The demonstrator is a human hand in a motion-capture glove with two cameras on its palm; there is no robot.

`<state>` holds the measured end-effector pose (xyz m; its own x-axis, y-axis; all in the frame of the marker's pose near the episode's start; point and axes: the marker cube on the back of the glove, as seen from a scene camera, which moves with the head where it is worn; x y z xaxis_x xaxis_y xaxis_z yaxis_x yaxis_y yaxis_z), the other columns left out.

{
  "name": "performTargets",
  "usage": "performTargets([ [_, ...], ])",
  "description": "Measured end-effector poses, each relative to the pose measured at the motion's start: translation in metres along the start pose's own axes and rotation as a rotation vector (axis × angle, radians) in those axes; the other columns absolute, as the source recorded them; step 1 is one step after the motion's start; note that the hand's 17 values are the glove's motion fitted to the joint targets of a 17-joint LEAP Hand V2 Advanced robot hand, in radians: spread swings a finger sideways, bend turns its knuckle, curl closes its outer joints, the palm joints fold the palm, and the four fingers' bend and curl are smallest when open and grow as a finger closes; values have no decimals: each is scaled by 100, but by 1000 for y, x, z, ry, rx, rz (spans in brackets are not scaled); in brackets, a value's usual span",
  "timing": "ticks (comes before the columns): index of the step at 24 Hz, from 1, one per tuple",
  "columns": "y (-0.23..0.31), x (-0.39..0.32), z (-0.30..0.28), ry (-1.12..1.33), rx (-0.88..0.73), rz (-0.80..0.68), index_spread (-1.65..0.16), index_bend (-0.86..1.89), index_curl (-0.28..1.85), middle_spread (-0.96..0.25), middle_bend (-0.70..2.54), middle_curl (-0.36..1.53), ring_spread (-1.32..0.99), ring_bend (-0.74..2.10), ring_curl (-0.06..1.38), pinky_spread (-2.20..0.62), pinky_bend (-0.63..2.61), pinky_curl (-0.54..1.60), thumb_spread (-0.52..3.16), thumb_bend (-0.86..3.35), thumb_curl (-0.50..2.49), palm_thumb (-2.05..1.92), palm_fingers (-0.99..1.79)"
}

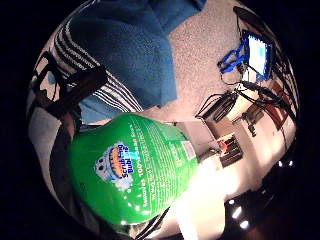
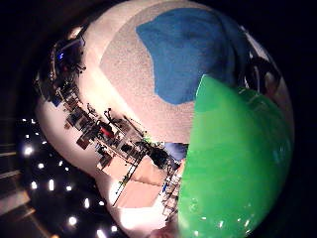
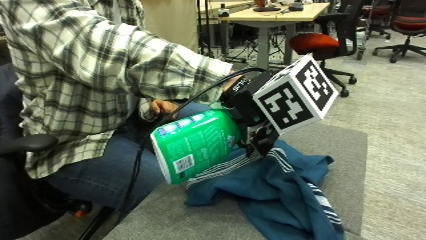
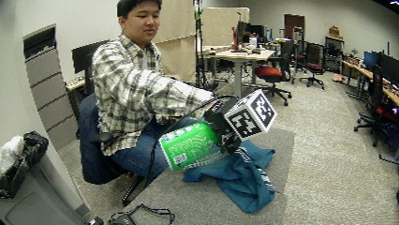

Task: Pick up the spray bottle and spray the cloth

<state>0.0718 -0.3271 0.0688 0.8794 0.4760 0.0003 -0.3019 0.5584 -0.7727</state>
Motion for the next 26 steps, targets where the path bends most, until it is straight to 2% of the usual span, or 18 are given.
performTargets([
  [7, 10, -4, -8, -52, 33, -84, -20, 37, 58, -10, 56, 52, -20, 57, 48, -16, 36, 37, 9, -3, 78, 107, 130],
  [20, 89, 4, -55, -331, 303, -539, -20, 35, 59, -10, 55, 52, -20, 56, 48, -15, 35, 37, 11, -3, 78, 107, 129],
  [26, 129, 18, -73, -511, 483, -764, -20, 35, 59, -10, 54, 52, -20, 56, 48, -15, 35, 37, 11, -3, 79, 107, 129],
])
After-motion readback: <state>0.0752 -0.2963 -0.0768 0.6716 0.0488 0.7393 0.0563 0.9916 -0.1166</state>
